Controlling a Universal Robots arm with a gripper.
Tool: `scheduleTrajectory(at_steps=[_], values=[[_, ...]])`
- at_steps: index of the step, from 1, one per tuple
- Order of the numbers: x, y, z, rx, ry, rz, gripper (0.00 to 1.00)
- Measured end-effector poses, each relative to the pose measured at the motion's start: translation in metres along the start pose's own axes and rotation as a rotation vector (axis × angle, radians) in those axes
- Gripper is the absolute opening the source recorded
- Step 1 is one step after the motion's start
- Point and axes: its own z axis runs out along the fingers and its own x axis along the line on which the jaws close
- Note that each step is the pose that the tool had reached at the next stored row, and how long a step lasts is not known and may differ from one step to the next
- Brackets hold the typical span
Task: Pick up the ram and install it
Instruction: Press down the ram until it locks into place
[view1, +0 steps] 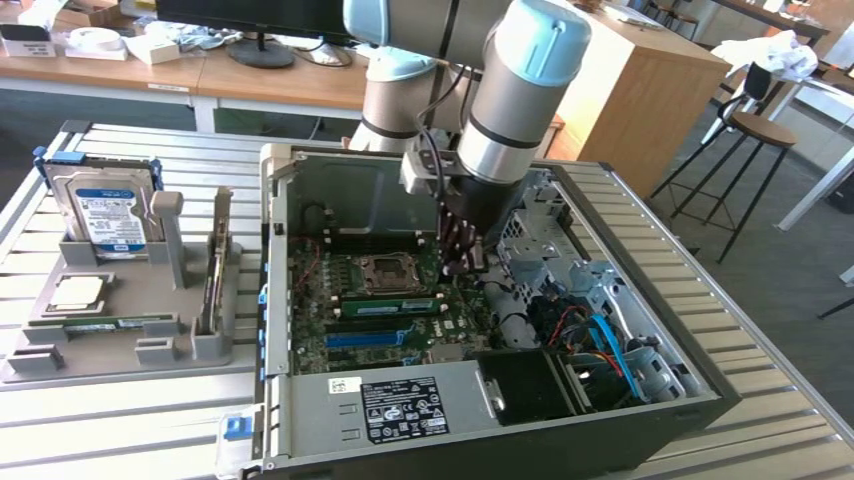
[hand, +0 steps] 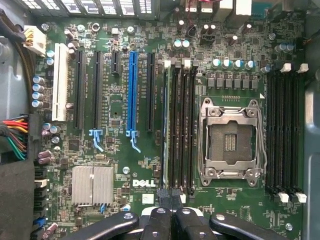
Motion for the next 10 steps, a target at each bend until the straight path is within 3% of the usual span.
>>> scheduleTrajectory(at_steps=[10], values=[[0.0014, 0.0, 0.0016, 0.0, -0.0001, 0.0, 0.1]])
